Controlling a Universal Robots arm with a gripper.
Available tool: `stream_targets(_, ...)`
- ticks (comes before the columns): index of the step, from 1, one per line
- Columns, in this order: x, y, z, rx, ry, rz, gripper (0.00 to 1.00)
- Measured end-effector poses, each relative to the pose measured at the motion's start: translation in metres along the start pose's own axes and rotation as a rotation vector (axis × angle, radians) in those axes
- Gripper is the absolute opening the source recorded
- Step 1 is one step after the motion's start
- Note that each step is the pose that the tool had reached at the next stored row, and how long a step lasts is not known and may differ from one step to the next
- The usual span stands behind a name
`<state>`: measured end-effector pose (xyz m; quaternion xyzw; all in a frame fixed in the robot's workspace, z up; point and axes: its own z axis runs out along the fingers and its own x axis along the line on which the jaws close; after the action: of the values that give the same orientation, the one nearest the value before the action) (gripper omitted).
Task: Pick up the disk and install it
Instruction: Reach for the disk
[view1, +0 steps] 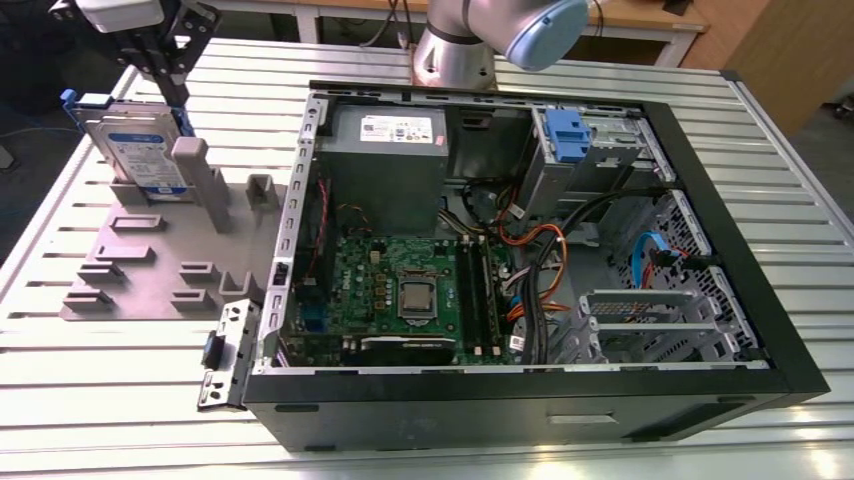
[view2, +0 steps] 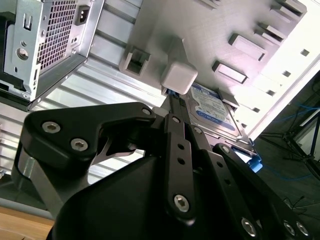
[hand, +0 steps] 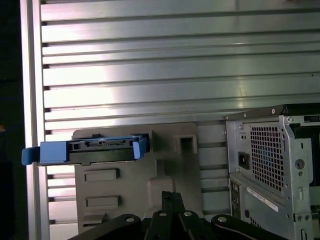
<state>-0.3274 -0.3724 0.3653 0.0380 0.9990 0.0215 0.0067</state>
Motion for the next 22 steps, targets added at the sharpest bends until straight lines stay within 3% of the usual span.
stream_targets(7,0.0043,0.0041,0.0003,0.0,0.0,0.0,0.11)
stream_targets(12,0.006,0.0117,0.0008,0.0,-0.0001,0.0,0.11)
stream_targets(22,0.0164,0.0131,0.0009,-0.0001,-0.0001,0.0,0.11)
